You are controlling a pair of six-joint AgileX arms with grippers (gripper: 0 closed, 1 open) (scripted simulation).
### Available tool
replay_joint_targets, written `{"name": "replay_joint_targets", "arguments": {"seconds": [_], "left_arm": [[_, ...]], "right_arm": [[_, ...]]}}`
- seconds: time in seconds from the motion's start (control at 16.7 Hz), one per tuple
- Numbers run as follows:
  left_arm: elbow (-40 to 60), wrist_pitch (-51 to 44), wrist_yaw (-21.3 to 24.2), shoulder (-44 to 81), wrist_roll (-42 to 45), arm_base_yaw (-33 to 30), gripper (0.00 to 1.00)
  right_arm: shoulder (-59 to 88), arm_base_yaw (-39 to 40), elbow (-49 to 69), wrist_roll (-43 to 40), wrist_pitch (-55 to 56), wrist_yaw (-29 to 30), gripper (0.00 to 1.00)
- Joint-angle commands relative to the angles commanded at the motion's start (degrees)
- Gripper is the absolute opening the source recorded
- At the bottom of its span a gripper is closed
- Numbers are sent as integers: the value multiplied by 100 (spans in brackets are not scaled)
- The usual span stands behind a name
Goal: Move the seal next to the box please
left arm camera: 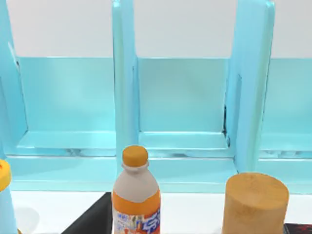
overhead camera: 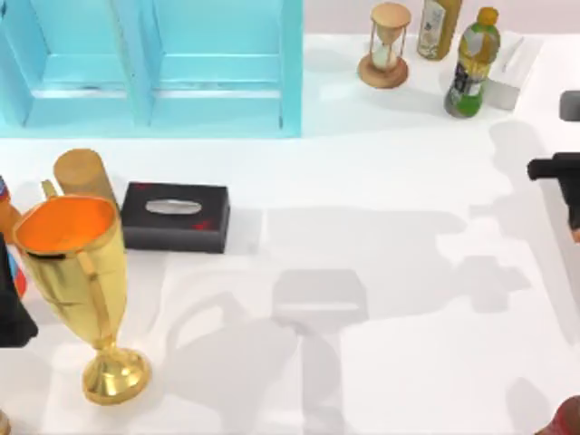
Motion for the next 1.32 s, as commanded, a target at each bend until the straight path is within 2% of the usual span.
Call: {"name": "replay_joint_targets", "arguments": {"seconds": [0.24, 1.02, 1.32], "left_arm": [[0, 0, 0, 0, 0, 0, 100], [0, 0, 0, 0, 0, 0, 100], [0, 0, 0, 0, 0, 0, 100]], "right_arm": [[2, -7, -2, -5, 0, -1, 0], [2, -7, -2, -5, 0, -1, 98], [2, -7, -2, -5, 0, -1, 100]]}}
